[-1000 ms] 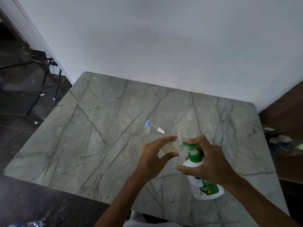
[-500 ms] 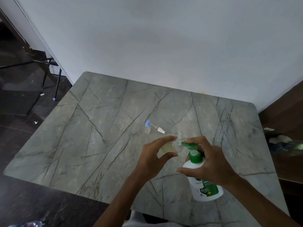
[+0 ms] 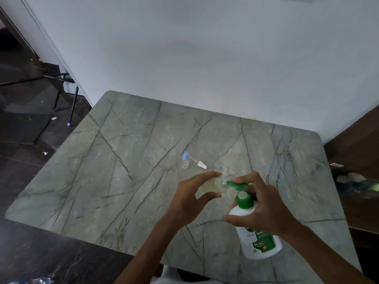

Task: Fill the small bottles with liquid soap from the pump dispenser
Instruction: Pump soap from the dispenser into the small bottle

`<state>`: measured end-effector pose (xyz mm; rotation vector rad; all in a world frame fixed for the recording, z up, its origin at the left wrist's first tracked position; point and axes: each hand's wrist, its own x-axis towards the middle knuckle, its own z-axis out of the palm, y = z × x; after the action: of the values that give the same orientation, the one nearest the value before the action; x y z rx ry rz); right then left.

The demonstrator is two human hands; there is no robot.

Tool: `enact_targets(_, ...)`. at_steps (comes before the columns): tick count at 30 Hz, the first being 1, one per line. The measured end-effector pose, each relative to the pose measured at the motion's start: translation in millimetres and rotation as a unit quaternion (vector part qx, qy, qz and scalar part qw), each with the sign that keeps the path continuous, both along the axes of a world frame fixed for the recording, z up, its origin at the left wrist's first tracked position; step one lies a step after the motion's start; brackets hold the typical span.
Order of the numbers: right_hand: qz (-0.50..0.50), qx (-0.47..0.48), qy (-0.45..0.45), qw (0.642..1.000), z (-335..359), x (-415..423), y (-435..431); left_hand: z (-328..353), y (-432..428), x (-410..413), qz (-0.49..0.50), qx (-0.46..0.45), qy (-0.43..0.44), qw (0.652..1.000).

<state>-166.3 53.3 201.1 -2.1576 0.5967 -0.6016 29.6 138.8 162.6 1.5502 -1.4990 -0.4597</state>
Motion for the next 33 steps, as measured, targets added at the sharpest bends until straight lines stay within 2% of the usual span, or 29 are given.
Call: enact_targets(33, -0.017, 0.013, -0.012, 1.000, 2.8, 2.1, 1.2, -0.1, 0.4, -6.4, -0.004, 0.012, 0.018, 1.000)
